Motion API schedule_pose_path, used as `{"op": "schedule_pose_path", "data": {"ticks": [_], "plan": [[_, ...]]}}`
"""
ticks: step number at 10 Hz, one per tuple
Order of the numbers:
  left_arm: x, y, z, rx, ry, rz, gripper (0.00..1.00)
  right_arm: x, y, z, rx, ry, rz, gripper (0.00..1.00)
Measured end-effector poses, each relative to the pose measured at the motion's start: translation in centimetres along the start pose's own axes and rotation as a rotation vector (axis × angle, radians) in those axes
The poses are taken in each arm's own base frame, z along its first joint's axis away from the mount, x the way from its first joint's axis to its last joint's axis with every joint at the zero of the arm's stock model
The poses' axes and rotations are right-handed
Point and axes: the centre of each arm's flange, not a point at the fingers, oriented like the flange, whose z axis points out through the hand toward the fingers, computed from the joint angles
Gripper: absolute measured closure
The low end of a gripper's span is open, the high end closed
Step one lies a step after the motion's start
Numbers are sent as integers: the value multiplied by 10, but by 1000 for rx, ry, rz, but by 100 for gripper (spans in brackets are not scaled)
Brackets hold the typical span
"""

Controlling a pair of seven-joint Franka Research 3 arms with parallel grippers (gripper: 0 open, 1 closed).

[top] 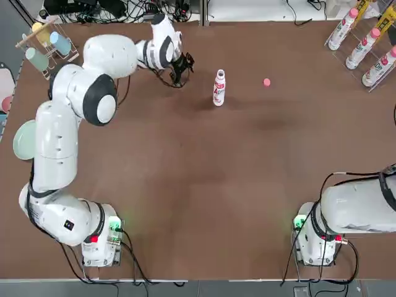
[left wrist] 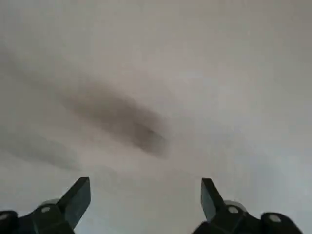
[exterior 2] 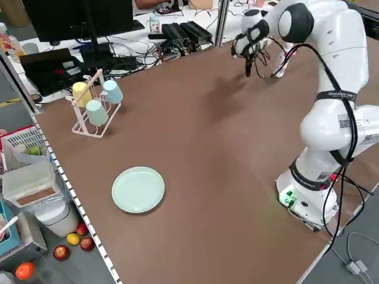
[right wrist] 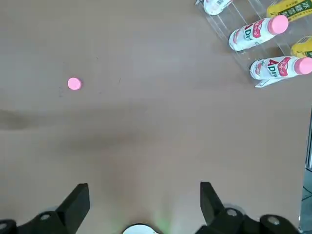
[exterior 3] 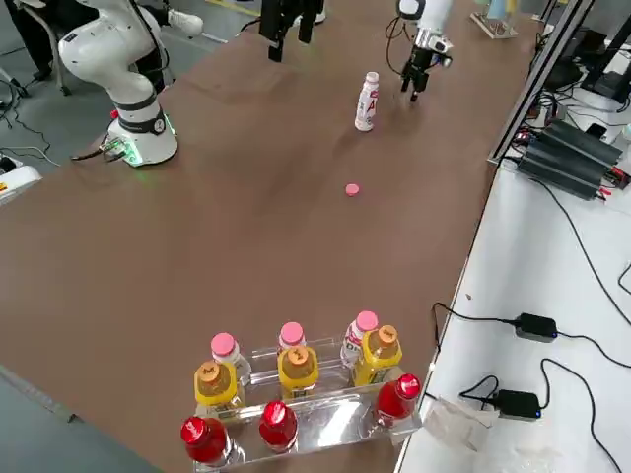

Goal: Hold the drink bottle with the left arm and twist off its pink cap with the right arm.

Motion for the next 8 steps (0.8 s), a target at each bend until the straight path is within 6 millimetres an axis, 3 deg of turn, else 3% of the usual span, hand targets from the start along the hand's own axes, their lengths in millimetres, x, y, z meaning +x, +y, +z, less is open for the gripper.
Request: {"op": "schedule_pose_path", "data": {"ticks": [5,8], "plan": [[57,-46,-62,289,46,332,0,1,-4,-1,23,10,12,0],[63,-54,-93,349,31,415,0,5,-3,-5,26,51,39,0]]}}
